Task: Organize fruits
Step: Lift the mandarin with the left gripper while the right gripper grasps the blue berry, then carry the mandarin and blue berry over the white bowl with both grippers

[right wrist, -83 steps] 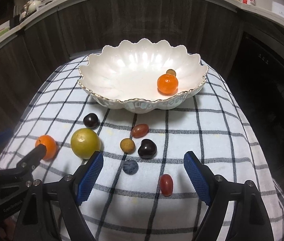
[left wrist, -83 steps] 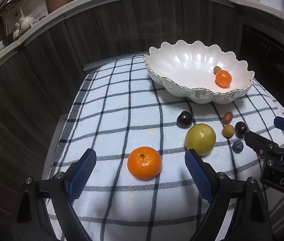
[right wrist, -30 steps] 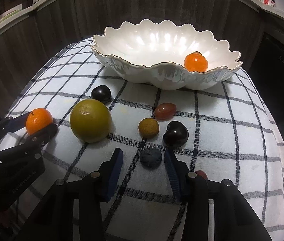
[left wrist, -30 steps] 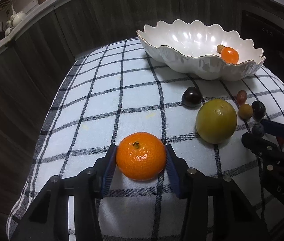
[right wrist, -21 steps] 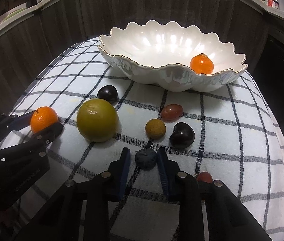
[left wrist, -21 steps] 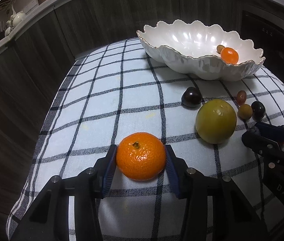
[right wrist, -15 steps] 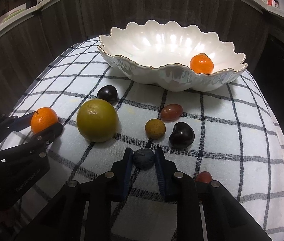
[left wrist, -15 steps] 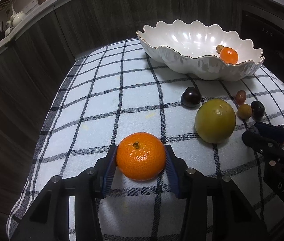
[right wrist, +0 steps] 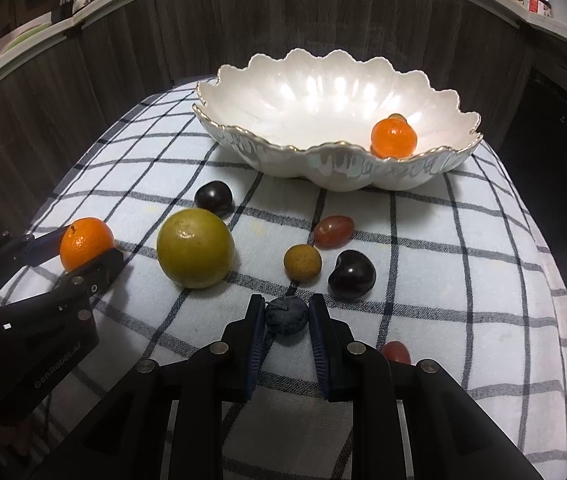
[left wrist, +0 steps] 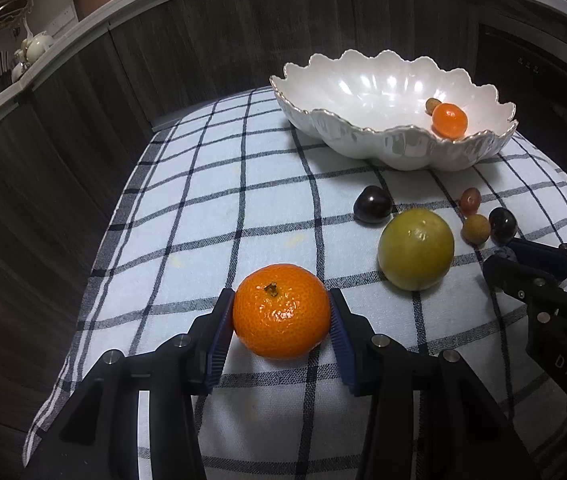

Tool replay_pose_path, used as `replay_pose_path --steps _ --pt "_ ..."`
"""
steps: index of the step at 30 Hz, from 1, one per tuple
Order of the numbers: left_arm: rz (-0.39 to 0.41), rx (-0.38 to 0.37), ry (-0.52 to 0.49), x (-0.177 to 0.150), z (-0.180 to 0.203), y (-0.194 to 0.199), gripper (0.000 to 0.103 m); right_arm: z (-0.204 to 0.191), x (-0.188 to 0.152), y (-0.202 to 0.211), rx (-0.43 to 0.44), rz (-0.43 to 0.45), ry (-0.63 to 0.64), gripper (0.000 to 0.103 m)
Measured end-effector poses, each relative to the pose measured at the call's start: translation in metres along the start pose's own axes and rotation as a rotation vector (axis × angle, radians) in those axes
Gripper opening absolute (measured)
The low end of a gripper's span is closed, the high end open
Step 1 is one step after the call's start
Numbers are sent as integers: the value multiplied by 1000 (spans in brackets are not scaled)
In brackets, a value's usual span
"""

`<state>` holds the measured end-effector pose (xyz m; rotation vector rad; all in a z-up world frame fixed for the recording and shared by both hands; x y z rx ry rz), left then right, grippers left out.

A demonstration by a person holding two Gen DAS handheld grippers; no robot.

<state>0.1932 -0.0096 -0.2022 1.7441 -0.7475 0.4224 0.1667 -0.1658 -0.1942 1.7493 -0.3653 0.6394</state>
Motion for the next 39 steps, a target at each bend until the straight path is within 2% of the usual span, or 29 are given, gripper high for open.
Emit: replay_pose_path --steps 21,39 --pt "111 23 -18 35 -1 51 45 -3 29 49 -27 112 22 24" --pt "184 16 -11 98 9 79 45 23 72 81 -38 198 -21 24"
Point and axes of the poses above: each gripper's, at about its wrist camera, not at the fingertips, and y roughly against the way its jaws point, z to its right, x to its top, the point moved 4 cm from there along -y, roughly the way its jaws point, and after that the axes turned 11 degrees about x, right-handed, at the moved point
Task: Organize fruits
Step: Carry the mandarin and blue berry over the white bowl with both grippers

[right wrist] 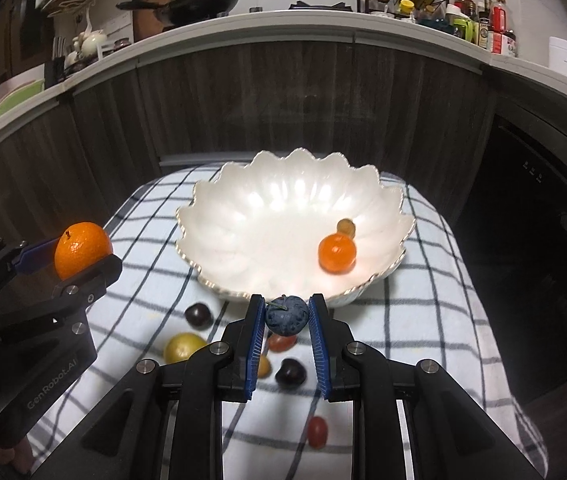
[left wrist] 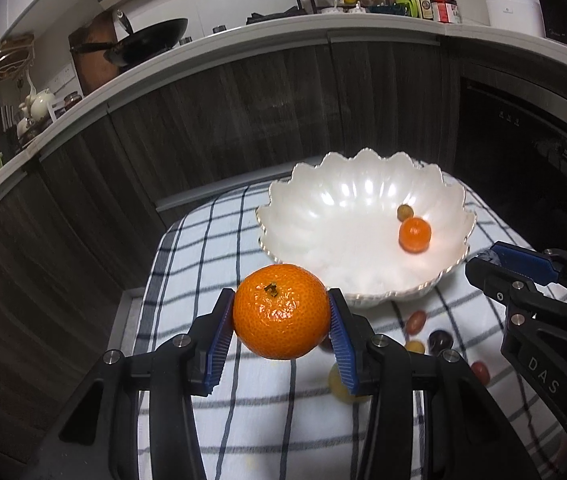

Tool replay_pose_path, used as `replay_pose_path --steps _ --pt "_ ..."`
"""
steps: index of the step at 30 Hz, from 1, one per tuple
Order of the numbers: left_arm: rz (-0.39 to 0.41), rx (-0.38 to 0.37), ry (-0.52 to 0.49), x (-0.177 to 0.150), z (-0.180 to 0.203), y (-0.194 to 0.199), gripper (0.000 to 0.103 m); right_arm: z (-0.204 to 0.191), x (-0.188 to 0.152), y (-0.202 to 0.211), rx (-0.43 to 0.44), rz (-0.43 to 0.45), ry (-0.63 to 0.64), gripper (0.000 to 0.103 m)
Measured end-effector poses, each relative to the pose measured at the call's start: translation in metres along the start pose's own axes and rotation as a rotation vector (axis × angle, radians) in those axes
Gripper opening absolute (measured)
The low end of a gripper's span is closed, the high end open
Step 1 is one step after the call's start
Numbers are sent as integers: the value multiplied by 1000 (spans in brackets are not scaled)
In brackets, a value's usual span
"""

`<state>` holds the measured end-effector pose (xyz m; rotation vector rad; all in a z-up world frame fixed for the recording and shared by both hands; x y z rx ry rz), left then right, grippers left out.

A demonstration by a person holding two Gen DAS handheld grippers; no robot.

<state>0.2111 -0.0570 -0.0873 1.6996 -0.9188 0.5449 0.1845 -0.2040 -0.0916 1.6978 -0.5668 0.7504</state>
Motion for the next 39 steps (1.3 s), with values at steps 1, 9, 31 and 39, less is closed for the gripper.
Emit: replay_pose_path --steps 1,9,31,39 --pt "3 0 1 3 1 0 45 2 3 0 -1 3 -2 24" --pt "4 -29 17 28 9 -12 45 18 23 -3 -8 18 -11 24" --pt "-104 -101 12 45 41 -83 45 46 39 -65 15 -80 -71 24" --pt "-139 -106 10 37 51 -99 45 48 40 -81 12 -105 -85 24"
Point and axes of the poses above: each gripper's, at about its wrist camera, not at the fingertips, and y roughly against the way its jaws point, z to its right, x to its top, the point moved 4 cm from there along -y, roughly the way its jaws point, and after that the axes turned 11 degrees about x, right-handed, at the moved point
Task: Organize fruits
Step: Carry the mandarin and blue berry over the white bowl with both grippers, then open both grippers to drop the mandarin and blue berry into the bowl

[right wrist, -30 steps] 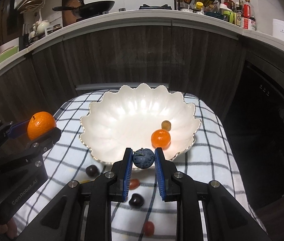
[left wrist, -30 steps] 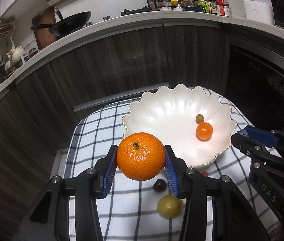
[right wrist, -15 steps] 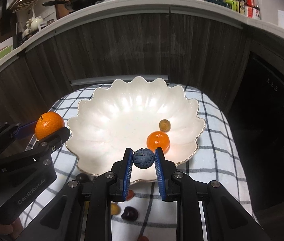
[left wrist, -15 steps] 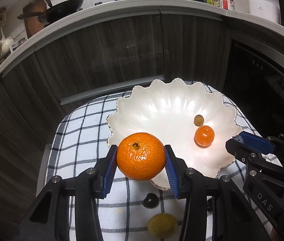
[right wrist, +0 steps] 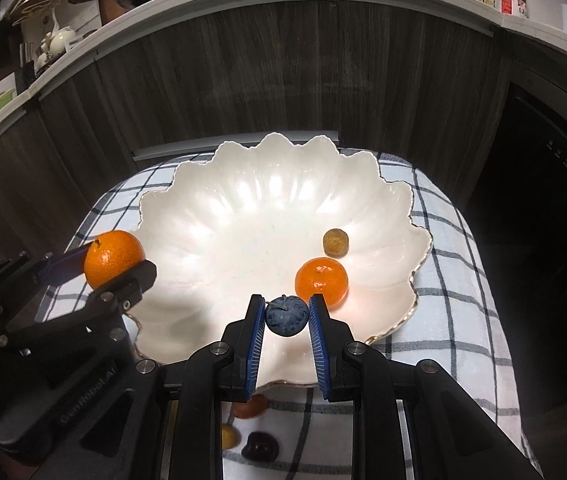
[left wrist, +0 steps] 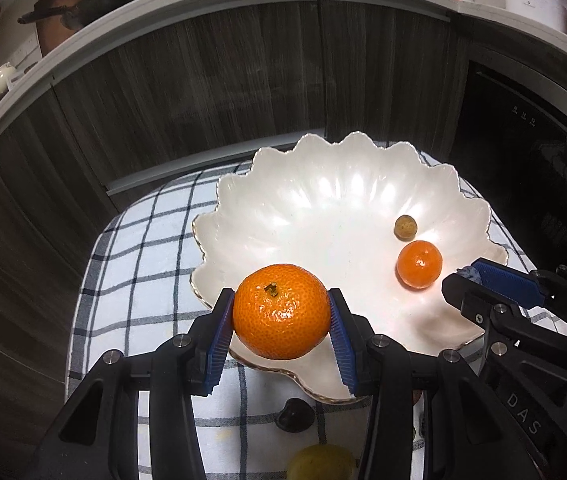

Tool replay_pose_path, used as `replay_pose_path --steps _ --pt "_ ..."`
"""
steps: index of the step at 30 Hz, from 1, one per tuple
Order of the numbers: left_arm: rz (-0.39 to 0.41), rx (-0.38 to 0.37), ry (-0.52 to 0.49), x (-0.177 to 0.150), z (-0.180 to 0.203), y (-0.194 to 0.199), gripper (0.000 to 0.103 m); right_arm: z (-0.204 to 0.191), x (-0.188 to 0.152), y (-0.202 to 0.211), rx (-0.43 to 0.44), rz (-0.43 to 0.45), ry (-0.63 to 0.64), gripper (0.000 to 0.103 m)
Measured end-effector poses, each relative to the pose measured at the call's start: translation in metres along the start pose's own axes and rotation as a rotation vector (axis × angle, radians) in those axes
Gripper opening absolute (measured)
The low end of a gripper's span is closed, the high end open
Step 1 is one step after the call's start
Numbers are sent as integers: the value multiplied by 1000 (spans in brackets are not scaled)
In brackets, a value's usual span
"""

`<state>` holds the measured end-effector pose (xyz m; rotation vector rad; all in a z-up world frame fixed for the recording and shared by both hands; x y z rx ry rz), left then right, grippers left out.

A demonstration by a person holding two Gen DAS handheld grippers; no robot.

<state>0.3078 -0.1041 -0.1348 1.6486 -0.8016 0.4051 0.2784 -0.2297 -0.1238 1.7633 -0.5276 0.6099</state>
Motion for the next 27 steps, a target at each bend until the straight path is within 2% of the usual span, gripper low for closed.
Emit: replay_pose_path --steps 17,19,20,21,22,24,27 --pt "-55 -18 10 -7 4 -14 46 0 -1 -15 2 -44 -8 25" --pt "-66 -20 15 -9 3 -15 47 0 -2 -15 -18 -44 -4 33" --pt "-70 -15 19 -9 1 -16 48 1 -1 -14 -25 -41 -7 42" --pt "-65 -7 26 -9 -1 -15 54 3 -1 -13 -36 -36 -14 49" --pt "-58 4 32 -8 -4 -14 61 5 -1 -12 -39 -31 -24 52" --pt "-49 9 40 -7 -9 -12 68 11 -1 -10 -55 -24 -49 63" --pt "-33 18 41 -5 -13 -8 77 17 -1 -6 -56 -15 -77 70"
Point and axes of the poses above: each gripper's, at about its wrist camera, not at the fingertips, and y roughly against the way its jaws point, z to its right, x to its top, the point moved 4 cm from there along -y, roughly the way its jaws point, and after that the axes turned 11 degrees about x, right-handed, at the moved point
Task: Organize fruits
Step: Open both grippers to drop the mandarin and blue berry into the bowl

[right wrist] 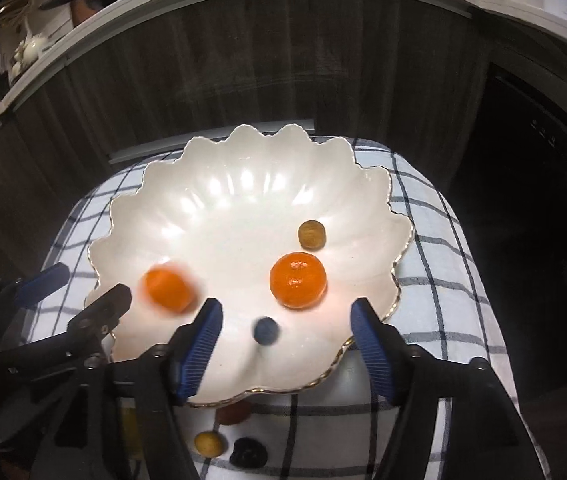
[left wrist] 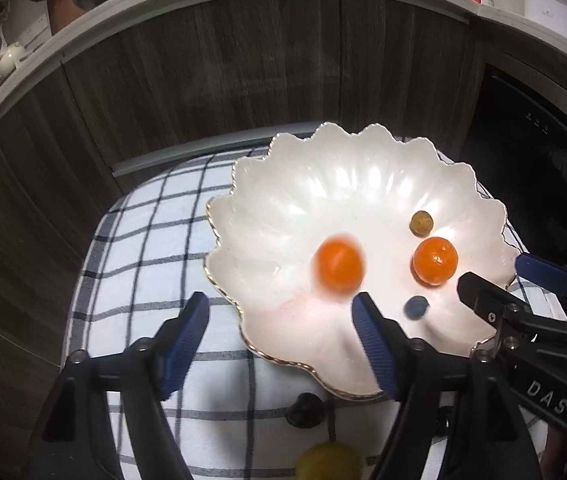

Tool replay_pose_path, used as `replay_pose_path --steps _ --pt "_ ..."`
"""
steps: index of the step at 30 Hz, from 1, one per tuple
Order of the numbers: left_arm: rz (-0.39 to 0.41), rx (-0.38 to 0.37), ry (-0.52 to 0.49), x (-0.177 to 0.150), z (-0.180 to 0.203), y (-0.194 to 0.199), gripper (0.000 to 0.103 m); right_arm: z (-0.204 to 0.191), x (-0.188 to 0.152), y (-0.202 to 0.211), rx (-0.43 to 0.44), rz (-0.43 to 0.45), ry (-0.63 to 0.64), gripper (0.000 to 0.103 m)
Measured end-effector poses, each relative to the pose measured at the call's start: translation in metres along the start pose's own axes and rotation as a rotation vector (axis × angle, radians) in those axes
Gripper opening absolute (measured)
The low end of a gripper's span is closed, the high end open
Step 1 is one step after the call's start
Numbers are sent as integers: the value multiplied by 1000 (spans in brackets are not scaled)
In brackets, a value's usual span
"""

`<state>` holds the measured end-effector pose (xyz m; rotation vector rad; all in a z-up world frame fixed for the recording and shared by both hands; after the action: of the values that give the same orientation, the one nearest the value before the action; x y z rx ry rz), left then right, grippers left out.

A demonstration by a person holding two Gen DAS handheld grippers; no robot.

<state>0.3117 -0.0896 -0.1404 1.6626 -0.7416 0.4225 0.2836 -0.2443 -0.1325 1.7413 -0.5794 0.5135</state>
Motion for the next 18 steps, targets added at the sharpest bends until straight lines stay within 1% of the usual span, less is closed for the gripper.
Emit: replay_pose_path --steps 6,11,18 --pt "31 16 34 4 -8 12 91 3 1 7 -24 15 -16 71" --pt "48 27 44 6 -11 21 92 1 2 14 -31 28 -16 73" --pt "70 40 62 6 -17 35 97 0 1 28 -36 50 -15 77"
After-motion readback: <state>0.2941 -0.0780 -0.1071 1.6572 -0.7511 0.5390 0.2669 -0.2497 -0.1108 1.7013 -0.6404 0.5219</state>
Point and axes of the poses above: each gripper's, at about its wrist camera, not at the fingertips, and y roughly against the way its jaws point, z to its right, x to its top, the point moved 4 cm from there along -y, roughly the way its jaws point, and after that the axes turned 11 degrees about x, right-handed, at the moved point
